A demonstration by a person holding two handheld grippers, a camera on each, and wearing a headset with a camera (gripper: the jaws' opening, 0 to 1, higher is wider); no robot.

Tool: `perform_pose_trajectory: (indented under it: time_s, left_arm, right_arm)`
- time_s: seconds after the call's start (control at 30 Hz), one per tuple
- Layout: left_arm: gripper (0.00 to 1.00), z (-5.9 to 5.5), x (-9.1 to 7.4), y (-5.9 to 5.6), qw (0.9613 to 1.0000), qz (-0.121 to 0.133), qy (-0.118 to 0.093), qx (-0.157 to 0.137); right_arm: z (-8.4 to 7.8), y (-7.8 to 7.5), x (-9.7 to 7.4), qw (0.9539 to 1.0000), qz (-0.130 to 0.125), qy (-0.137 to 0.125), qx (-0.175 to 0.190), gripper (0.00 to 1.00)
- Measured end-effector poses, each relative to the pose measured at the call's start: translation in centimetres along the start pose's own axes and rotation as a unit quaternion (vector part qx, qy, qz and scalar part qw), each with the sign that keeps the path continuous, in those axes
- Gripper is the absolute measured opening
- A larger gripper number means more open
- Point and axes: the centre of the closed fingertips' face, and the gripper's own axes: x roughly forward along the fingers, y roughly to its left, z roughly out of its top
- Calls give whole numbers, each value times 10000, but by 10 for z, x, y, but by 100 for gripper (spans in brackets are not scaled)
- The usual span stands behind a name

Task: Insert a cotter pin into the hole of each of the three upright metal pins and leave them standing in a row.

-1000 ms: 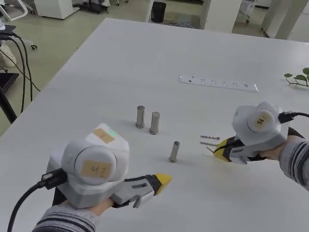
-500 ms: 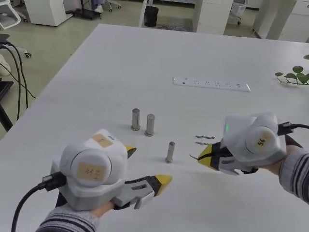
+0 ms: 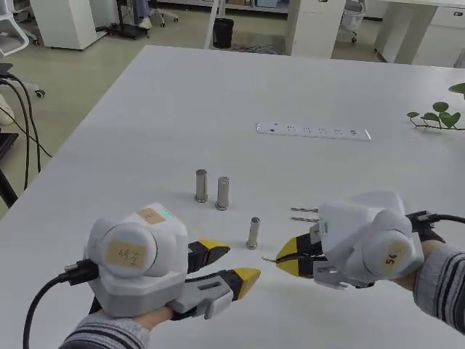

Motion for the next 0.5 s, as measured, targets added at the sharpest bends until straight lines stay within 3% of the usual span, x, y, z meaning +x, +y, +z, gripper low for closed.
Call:
perform_pose_trajectory:
  time_s: [0.23,0.5]
  left_arm:
    - [21,-1,2,-5,9995,-163,-11,-269]
    - [6,2,2,-11,9971,-385,-171,-640]
  right_arm:
    - [23,5,-4,9993,-18,-245,-280,0]
    - [31,8,-2,9988,-7,-374,-323,0]
